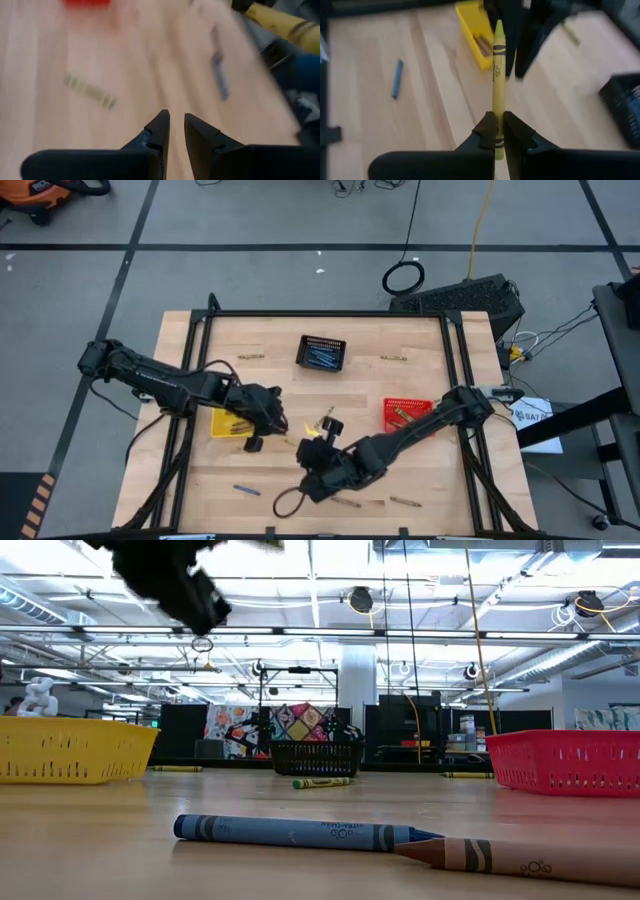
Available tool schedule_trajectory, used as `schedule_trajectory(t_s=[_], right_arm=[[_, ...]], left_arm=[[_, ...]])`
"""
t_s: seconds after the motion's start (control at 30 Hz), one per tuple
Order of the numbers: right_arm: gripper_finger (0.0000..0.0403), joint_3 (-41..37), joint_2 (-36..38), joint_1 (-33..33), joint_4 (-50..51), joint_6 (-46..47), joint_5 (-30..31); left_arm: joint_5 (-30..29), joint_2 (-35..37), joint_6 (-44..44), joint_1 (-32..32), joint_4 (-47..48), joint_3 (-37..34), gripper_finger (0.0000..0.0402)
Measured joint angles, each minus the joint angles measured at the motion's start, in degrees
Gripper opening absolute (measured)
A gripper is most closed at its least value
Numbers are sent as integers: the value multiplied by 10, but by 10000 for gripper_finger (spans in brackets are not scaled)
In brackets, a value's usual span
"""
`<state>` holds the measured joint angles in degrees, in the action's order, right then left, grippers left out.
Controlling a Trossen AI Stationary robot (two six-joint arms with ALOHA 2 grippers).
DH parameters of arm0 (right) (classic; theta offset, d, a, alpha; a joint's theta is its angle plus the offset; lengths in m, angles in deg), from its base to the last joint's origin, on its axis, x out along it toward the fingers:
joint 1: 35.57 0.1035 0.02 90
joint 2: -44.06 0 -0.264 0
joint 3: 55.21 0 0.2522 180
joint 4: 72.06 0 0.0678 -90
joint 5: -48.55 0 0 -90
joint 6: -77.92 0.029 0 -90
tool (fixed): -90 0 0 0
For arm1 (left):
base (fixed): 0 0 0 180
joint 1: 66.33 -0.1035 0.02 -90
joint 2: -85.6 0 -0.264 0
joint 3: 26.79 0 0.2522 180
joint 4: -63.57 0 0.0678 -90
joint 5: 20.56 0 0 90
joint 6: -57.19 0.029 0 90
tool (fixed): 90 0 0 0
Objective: Sort crayons
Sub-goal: Put the yellow green crayon into the red bin
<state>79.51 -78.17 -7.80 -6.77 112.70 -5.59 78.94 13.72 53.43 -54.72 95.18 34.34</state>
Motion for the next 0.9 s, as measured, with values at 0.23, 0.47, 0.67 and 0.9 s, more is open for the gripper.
schedule_trajectory(t_s=[0.23,0.47,0.67,0.9], right_arm=[[0,92,1,41,71,-12,102],[0,115,1,61,105,7,140],[0,115,1,61,105,16,149],[0,115,1,60,109,16,153]], left_arm=[[7,0,27,23,-165,0,59],[12,0,32,38,-292,0,59],[55,0,31,52,-341,0,59],[54,0,31,58,-341,0,59]])
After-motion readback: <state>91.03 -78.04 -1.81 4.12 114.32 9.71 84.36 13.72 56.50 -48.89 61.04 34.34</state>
